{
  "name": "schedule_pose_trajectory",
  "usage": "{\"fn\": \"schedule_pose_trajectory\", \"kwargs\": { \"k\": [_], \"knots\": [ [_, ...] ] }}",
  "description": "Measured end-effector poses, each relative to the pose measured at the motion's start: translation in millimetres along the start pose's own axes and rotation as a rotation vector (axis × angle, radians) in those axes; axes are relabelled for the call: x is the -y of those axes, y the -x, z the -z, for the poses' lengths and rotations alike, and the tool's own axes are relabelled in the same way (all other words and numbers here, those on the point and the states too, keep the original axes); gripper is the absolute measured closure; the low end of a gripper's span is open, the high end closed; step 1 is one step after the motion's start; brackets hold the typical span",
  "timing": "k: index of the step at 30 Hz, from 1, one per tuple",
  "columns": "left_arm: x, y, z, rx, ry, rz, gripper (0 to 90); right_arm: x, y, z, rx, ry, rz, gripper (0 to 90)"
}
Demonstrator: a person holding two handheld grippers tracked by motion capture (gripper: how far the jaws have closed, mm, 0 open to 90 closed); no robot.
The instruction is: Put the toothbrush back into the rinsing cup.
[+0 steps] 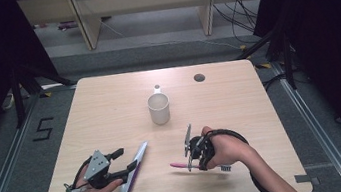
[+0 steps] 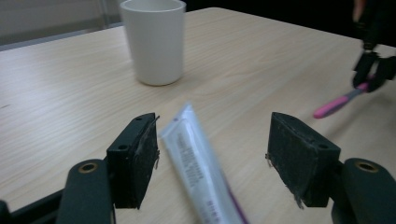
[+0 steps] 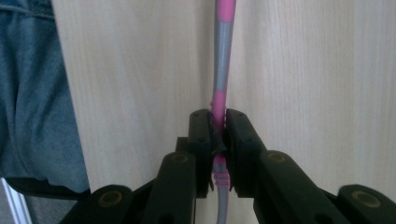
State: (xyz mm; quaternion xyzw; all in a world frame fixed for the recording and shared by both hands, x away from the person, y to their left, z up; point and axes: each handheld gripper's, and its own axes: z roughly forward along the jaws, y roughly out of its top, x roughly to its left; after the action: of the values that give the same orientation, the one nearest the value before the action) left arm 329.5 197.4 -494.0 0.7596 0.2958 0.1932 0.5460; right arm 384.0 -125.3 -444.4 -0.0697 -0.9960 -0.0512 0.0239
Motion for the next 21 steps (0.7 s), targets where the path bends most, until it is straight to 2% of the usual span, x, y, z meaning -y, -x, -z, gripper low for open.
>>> {"fn": "schedule_pose_trajectory", "kwargs": {
  "k": [2, 3, 4, 5, 6, 7, 9, 10, 11, 12, 14, 18, 19, 20, 21],
  "knots": [
    [-3.3, 6.2, -2.0, 0.056, -0.002, -0.013, 33.2, -0.8, -0.7, 2.9, -0.006, -0.005, 0.053, 81.6],
    [-5.9, 10.4, -2.1, 0.077, -0.02, -0.025, 33.4, -1.4, -1.3, 4.2, -0.004, -0.011, 0.082, 81.6],
    [-7.1, 12.8, -2.8, 0.09, -0.023, -0.033, 33.6, -1.8, -2.8, 6.1, -0.016, -0.025, 0.079, 81.6],
    [-8.2, 14.9, -4.0, 0.107, -0.026, -0.042, 33.7, -2.4, -2.6, 6.5, -0.013, -0.03, 0.103, 81.6],
    [-10.4, 18.0, -5.6, 0.13, -0.041, -0.065, 33.7, -2.5, -3.2, 7.3, -0.009, -0.034, 0.099, 81.6],
    [-11.7, 19.9, -6.7, 0.14, -0.05, -0.076, 33.8, -2.7, -1.5, 7.0, -0.005, -0.026, 0.119, 81.6],
    [-14.3, 24.9, -10.8, 0.186, -0.072, -0.095, 33.8, -3.4, -1.1, 7.4, -0.006, -0.028, 0.141, 81.6],
    [-15.8, 27.3, -13.5, 0.203, -0.093, -0.122, 33.9, -4.6, -1.5, 8.0, -0.01, -0.032, 0.142, 81.6],
    [-16.5, 30.1, -16.2, 0.215, -0.104, -0.135, 34.0, -5.0, -3.6, 8.2, -0.013, -0.04, 0.123, 81.6],
    [-17.3, 32.4, -19.3, 0.232, -0.115, -0.151, 34.0, -5.0, -1.9, 6.9, -0.012, -0.027, 0.157, 81.6],
    [-18.7, 37.9, -27.1, 0.255, -0.126, -0.199, 33.9, -6.8, -4.4, 8.1, -0.01, -0.036, 0.145, 81.6],
    [-20.7, 47.6, -41.6, 0.316, -0.148, -0.226, 37.3, -9.9, -4.2, 8.1, -0.016, -0.019, 0.202, 81.6],
    [-21.3, 49.1, -44.8, 0.323, -0.166, -0.25, 39.0, -10.5, -4.5, 8.6, -0.019, -0.015, 0.207, 81.6],
    [-21.0, 51.8, -48.6, 0.336, -0.171, -0.259, 39.8, -10.9, -7.9, 10.4, -0.015, -0.022, 0.168, 81.6],
    [-21.4, 53.1, -50.6, 0.341, -0.182, -0.277, 40.1, -11.0, -7.3, 9.9, -0.02, -0.011, 0.183, 81.6]
  ]
}}
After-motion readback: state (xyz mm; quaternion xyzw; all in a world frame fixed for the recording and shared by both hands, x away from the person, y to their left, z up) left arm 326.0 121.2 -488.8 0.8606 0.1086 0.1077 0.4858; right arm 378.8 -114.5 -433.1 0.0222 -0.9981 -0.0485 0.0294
